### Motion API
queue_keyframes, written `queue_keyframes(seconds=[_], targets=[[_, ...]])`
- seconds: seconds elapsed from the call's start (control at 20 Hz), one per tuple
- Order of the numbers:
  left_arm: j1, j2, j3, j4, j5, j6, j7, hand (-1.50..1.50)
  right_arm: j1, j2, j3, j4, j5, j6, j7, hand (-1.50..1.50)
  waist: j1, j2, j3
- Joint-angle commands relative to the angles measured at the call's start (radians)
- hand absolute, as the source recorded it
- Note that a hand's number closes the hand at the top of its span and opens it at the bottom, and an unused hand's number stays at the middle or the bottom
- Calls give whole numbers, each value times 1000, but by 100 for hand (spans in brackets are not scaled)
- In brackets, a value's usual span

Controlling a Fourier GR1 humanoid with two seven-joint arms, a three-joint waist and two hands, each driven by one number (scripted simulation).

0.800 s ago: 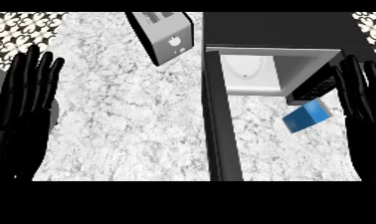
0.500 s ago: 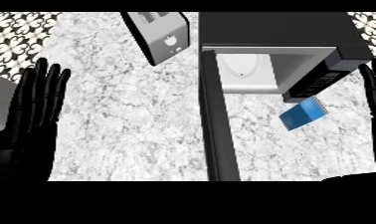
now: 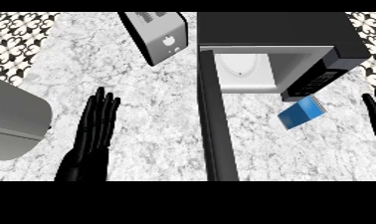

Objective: Pick up the milk, place it into the microwave and close the microwave

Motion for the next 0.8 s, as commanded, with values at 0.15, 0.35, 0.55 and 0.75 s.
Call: queue_keyframes(seconds=[0.15,0.35,0.55,0.75], targets=[[55,-6,-164,115,-32,121,-142,-150,125,33,-19,15,0,71,-64,-150,2,1,0],[96,-4,-231,159,-28,177,-234,-150,180,57,-30,130,65,103,-214,-150,2,1,0],[104,-3,-341,150,-87,295,-203,-150,200,77,-20,101,97,99,-209,-150,3,1,0],[5,-6,-439,207,-100,441,-149,-150,126,86,-56,324,164,81,-391,-150,2,2,0]])
